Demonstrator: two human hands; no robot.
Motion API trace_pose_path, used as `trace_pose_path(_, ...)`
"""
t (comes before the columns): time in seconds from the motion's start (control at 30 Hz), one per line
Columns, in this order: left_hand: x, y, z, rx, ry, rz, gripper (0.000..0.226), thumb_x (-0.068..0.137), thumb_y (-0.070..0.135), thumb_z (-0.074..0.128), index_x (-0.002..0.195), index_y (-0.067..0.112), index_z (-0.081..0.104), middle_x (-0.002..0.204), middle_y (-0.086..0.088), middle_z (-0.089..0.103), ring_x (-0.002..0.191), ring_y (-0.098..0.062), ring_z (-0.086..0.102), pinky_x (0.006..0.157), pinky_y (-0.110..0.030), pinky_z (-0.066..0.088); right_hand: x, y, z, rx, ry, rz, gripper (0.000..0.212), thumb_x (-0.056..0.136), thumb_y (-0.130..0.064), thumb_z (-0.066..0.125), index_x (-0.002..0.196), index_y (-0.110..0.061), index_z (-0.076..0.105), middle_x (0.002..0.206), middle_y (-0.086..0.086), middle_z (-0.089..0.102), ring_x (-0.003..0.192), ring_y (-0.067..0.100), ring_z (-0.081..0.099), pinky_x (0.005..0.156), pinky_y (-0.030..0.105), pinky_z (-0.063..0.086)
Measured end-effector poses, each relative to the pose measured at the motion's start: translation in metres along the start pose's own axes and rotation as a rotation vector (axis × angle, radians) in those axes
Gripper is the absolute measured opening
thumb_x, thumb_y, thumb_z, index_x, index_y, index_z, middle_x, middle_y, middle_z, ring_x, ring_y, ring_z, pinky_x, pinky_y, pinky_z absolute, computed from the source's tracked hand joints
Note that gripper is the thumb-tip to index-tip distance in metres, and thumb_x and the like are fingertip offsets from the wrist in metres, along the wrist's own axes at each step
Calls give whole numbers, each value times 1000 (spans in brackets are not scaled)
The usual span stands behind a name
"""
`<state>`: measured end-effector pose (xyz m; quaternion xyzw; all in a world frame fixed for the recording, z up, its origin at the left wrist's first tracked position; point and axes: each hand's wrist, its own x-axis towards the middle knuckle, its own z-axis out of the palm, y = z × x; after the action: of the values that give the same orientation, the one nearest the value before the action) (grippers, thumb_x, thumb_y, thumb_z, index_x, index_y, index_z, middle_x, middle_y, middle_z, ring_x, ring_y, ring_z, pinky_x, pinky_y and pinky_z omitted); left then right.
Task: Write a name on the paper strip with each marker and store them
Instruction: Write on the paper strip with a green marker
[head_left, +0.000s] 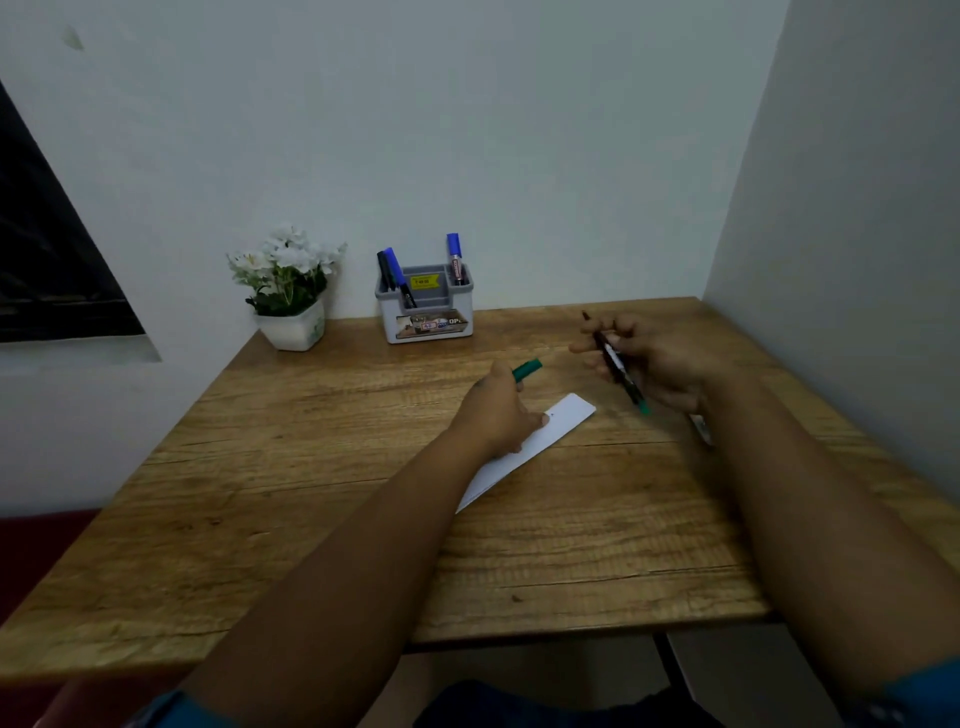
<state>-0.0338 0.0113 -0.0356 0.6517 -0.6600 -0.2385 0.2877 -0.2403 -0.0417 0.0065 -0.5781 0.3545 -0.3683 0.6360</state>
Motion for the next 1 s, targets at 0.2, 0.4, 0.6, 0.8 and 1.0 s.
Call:
trace_pose_path(0.2, 0, 0, 8, -218, 69, 21, 35, 79, 8, 72, 93, 19, 42, 91, -6, 68, 81, -9, 64, 69, -24, 46, 13, 26, 20, -28, 97, 12, 8, 96, -10, 57, 102, -11, 62, 84, 1, 72, 62, 4, 55, 56, 14, 45)
trace_pose_path(0.4, -6, -5, 17, -229, 163, 111, 31, 82, 4, 61, 82, 25, 38, 81, 2, 72, 84, -5, 63, 70, -18, 42, 12, 36, 14, -188, 180, -60, 26, 93, -22, 62, 101, 2, 68, 71, 2, 61, 56, 7, 49, 55, 19, 45)
trace_pose_path(0.6, -10, -6, 18, -187, 207, 167, 28, 81, 5, 62, 82, 23, 40, 79, 3, 71, 77, 0, 62, 64, -7, 38, 4, 39, 17, -526, 178, -162, 9, 82, -7, 72, 90, -4, 71, 90, 6, 73, 80, 5, 66, 73, 18, 53)
trace_pose_path(0.8, -9, -5, 18, -169, 197, 172, 24, 81, 6, 61, 84, 20, 42, 79, 2, 71, 82, -8, 65, 70, -21, 45, 1, 40, 25, -639, 204, -186, 13, 84, -6, 63, 85, -9, 75, 88, -3, 74, 80, -5, 64, 68, 7, 47)
trace_pose_path(1.0, -9, -5, 18, -138, 197, 190, 23, 81, 6, 60, 87, 20, 43, 81, 4, 70, 84, -9, 64, 70, -23, 46, -1, 38, 26, -729, 167, -165, 13, 86, -7, 63, 90, -8, 75, 89, -5, 72, 72, -16, 59, 60, -2, 39)
